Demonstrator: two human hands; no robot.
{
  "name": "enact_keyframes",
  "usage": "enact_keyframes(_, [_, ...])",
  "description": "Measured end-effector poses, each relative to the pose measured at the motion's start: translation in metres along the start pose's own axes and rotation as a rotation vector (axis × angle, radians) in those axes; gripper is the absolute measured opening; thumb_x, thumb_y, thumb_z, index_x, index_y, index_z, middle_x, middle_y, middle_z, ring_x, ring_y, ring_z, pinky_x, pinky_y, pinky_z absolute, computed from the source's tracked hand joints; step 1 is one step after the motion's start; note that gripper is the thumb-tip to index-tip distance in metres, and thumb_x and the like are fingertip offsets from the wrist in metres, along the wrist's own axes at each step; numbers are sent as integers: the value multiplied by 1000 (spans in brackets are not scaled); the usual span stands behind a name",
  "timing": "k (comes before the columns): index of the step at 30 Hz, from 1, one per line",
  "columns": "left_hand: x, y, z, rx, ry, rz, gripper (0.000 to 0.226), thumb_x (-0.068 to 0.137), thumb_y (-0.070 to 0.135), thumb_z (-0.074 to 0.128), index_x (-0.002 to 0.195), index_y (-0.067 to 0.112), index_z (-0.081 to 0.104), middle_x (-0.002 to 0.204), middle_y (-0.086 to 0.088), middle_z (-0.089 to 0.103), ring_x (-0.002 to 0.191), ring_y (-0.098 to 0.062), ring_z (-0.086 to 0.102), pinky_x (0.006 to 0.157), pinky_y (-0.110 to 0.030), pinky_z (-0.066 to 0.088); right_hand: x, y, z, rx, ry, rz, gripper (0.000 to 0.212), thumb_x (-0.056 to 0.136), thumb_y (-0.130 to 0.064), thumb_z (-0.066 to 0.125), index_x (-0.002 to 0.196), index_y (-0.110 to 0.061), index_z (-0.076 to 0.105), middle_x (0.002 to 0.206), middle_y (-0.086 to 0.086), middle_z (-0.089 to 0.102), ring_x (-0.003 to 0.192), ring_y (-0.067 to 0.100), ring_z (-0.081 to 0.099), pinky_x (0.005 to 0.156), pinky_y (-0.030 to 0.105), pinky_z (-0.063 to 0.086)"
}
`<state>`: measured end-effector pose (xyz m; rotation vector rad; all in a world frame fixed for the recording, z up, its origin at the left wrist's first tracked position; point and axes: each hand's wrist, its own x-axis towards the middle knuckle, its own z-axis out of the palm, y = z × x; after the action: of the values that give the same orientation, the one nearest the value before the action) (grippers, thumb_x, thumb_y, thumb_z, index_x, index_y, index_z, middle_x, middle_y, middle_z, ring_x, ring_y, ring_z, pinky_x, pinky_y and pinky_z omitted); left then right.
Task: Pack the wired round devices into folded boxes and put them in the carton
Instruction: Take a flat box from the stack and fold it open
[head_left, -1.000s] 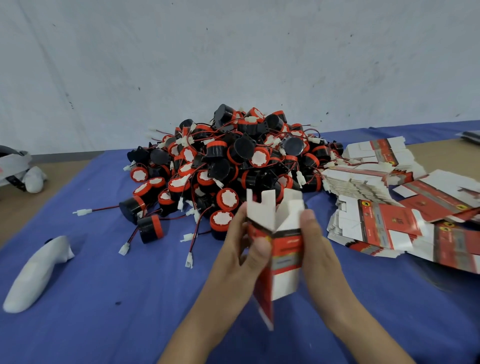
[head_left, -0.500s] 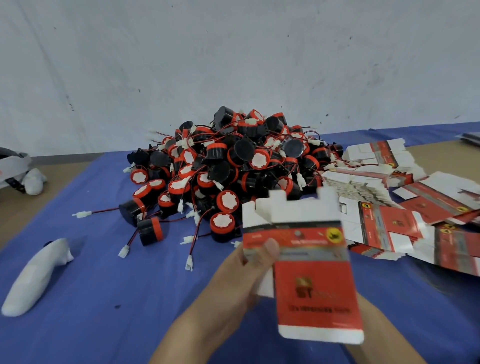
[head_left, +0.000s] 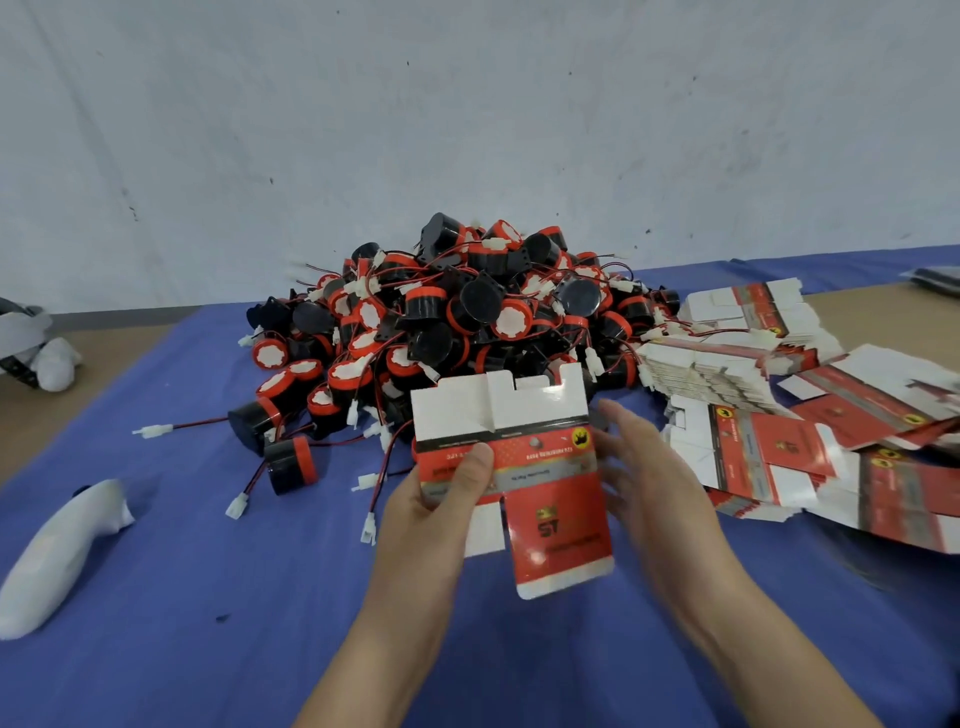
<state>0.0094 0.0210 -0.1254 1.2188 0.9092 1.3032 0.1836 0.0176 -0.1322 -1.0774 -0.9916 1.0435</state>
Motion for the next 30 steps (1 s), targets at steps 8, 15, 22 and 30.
enact_keyframes(8, [-19,-13,20,196,-294,200,55,89,51,64,140,50,43,131,19,63,116,-1,63,86,-10,50,-16,-5,18,-42,-196,-145,62,82,-61,69,140,-41,54,130,-13,67,121,7,63,100,33,53])
enact_keyframes(15, [-13,-14,14,102,-296,86,83,79,73,45,154,47,20,151,25,41,131,7,48,97,-13,47,-27,2,30,-67,-142,-252,63,91,-59,42,152,-43,37,150,-29,41,131,-11,48,95,11,49])
enact_keyframes(22, [-10,-24,12,156,-232,97,83,79,85,35,153,47,28,149,20,47,131,0,51,100,-21,50,-30,12,35,-67,-174,-272,60,96,-72,32,152,-50,34,156,-31,35,144,-6,33,119,34,36])
enact_keyframes(30, [-8,-35,8,250,-151,150,85,81,90,29,155,48,20,158,21,32,144,1,33,117,-38,37,-35,15,38,-222,-186,-341,58,94,-76,38,144,-48,40,145,-24,51,132,6,54,104,45,50])
